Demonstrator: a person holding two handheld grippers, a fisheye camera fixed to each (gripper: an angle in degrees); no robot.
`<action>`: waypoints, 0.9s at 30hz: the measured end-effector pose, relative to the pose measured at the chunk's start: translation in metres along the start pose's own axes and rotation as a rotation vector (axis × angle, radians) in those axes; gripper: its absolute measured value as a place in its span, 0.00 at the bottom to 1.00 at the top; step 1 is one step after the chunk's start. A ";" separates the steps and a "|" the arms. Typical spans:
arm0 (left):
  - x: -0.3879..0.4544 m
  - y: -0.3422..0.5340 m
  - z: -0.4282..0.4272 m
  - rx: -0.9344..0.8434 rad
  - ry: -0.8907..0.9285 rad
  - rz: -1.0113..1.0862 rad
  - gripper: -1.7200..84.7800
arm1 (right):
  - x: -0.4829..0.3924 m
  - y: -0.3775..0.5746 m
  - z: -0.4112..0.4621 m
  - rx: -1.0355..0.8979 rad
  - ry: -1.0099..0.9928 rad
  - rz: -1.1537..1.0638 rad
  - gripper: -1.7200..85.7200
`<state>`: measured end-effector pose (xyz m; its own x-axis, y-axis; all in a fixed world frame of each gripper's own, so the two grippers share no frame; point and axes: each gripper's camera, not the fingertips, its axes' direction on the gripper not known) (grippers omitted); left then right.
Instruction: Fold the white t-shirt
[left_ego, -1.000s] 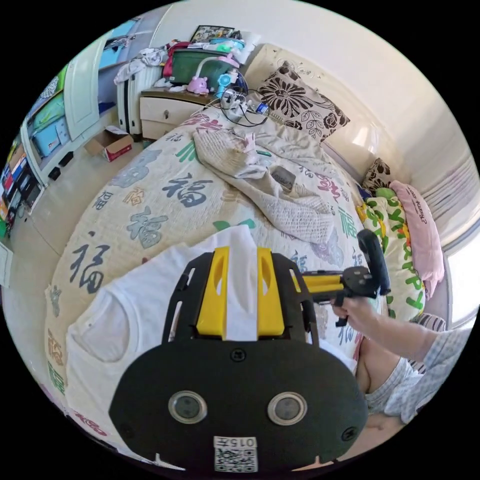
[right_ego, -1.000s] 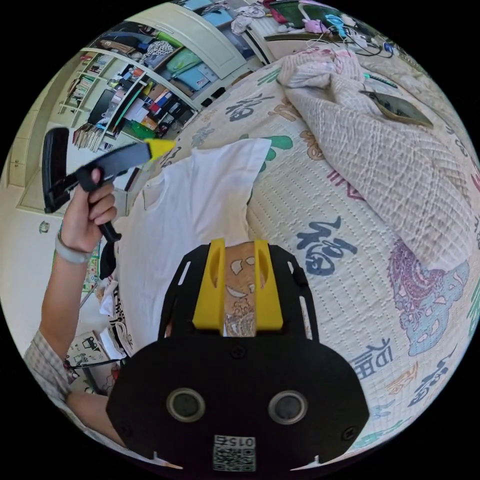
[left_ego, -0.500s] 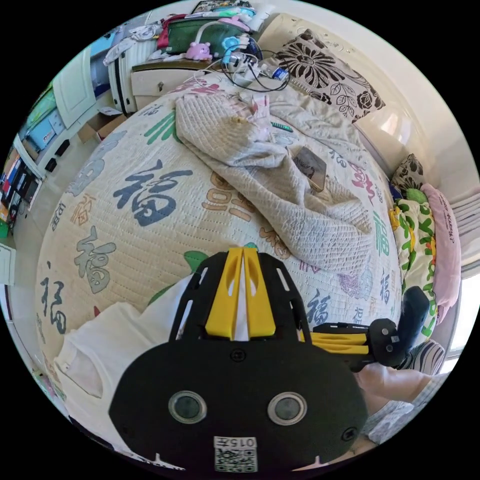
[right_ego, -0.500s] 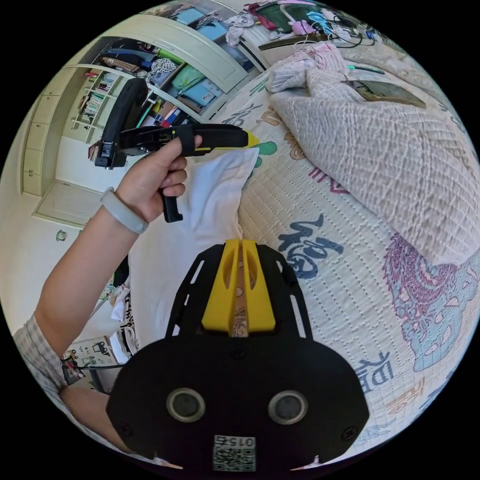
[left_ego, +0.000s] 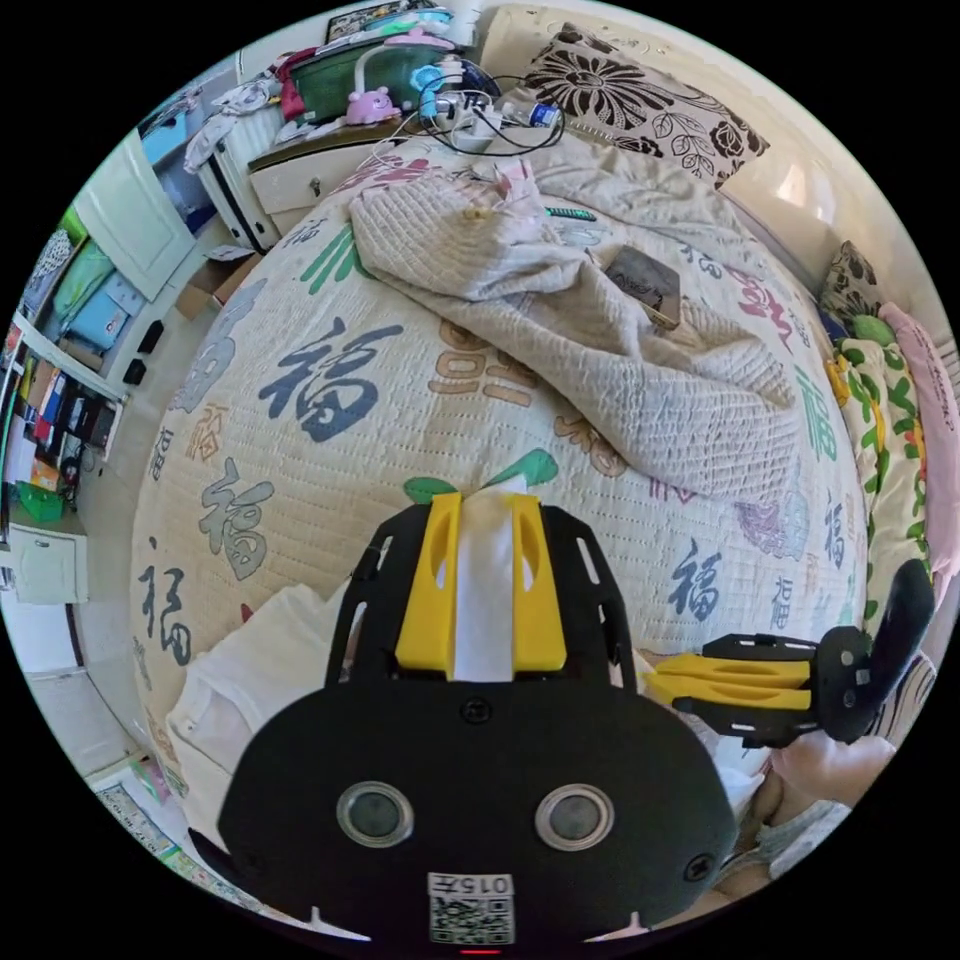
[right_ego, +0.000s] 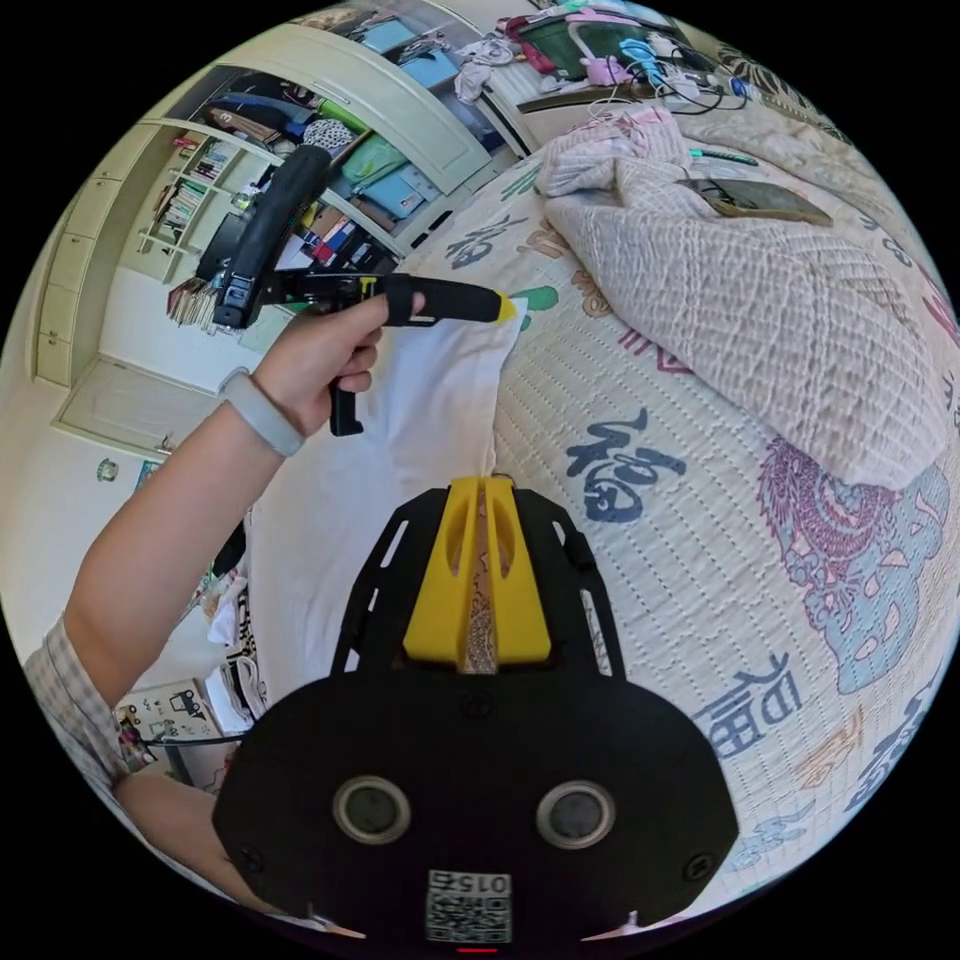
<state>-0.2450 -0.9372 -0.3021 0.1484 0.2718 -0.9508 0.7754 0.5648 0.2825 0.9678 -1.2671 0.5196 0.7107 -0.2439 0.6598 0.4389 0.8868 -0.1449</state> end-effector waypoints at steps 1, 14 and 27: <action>0.000 -0.001 0.001 -0.002 -0.015 -0.002 0.08 | -0.001 0.000 0.000 0.000 -0.003 0.001 0.02; -0.155 0.149 -0.113 0.621 0.321 -0.178 0.03 | -0.081 0.012 -0.017 0.066 -0.024 -0.285 0.02; -0.239 0.287 -0.088 0.527 0.401 -0.496 0.13 | -0.163 0.034 0.050 -0.097 0.146 -0.433 0.09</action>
<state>-0.1123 -0.7711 0.0171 -0.4393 0.4011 -0.8038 0.8943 0.2798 -0.3491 0.8393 -1.1779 0.4435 0.5176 -0.6427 0.5648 0.7566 0.6520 0.0485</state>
